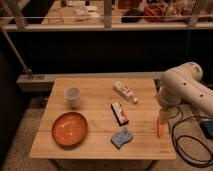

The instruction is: Place the pepper in the ceramic bowl

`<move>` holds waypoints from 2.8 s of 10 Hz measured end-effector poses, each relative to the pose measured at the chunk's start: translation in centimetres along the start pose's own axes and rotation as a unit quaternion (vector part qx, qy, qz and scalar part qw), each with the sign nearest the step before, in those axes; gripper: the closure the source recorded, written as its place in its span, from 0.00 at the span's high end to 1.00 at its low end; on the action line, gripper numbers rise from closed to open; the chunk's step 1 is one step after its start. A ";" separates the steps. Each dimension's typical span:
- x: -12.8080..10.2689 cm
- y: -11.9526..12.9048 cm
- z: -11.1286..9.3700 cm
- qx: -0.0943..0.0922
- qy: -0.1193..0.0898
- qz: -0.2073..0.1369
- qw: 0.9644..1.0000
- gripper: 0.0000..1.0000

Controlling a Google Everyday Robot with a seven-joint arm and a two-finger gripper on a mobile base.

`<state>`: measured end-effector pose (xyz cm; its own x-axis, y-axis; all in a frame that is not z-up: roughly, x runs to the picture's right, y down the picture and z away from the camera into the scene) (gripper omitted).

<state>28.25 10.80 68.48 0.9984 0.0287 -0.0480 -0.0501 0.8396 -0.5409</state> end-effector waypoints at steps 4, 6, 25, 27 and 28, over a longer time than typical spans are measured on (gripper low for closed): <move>0.0 0.0 0.0 0.000 0.000 0.000 1.000 0.80; -0.4 0.4 1.0 0.000 -0.003 -0.009 1.000 0.80; 0.6 3.1 8.1 0.015 -0.005 -0.161 0.987 0.80; 0.9 3.2 8.3 0.016 -0.001 -0.180 0.984 0.80; 1.0 3.2 8.5 0.016 0.001 -0.194 0.981 0.80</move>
<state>29.33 18.11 73.82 0.9423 -0.2970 0.1545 0.3341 0.8036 -0.4926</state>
